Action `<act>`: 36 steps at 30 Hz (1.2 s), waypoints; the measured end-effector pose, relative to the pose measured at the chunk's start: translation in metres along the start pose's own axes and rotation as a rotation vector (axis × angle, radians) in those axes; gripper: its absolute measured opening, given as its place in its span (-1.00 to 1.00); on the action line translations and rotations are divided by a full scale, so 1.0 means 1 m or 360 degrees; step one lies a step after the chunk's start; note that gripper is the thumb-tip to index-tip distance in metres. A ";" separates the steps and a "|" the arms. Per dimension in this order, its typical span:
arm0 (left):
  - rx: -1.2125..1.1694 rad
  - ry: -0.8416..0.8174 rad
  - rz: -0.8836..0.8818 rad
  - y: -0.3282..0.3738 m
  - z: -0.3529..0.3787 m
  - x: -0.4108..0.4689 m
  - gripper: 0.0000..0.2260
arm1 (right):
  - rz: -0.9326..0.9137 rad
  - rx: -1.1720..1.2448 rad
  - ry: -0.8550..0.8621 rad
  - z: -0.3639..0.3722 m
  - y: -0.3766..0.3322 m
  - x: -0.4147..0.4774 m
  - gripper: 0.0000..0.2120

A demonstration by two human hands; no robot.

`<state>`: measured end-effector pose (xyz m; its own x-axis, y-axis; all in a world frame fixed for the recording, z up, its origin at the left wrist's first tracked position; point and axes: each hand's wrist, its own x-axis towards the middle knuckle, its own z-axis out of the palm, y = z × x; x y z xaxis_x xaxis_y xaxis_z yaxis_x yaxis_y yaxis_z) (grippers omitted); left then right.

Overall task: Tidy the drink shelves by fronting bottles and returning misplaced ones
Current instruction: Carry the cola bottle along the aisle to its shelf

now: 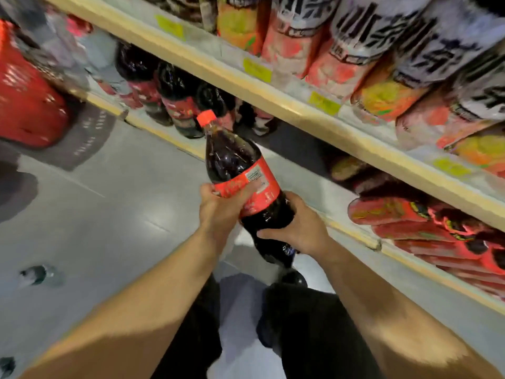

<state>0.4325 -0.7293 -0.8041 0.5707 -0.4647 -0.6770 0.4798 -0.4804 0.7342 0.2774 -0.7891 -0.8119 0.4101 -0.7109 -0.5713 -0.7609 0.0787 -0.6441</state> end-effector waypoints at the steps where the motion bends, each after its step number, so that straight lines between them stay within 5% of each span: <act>1: 0.0001 -0.0027 0.0023 -0.012 0.001 0.014 -0.43 | -0.0005 -0.0010 0.0006 0.009 0.010 0.014 -0.15; 6: 0.0027 -0.0162 0.0138 -0.055 0.013 0.086 -0.25 | -0.0061 -0.0059 0.0089 0.039 0.051 0.076 -0.16; 10: -0.0032 -0.0314 0.0278 -0.064 0.032 0.130 -0.33 | -0.0100 -0.0077 0.0314 0.049 0.068 0.111 -0.20; 14: -0.0039 -0.0460 0.0467 -0.050 0.051 0.160 -0.62 | -0.0193 -0.0038 0.0532 0.044 0.067 0.144 -0.26; 19: 0.0007 -0.0673 0.0649 -0.036 0.064 0.183 -0.67 | -0.0224 0.0066 0.0669 0.035 0.062 0.179 -0.22; 36: 0.0076 -0.0621 0.1121 -0.019 0.066 0.214 -0.69 | -0.0492 0.0358 0.0635 0.046 0.056 0.246 -0.16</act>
<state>0.5016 -0.8685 -0.9663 0.4506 -0.8922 -0.0317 0.0603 -0.0051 0.9982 0.3591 -0.9269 -1.0117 0.3417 -0.9309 -0.1294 -0.4909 -0.0593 -0.8692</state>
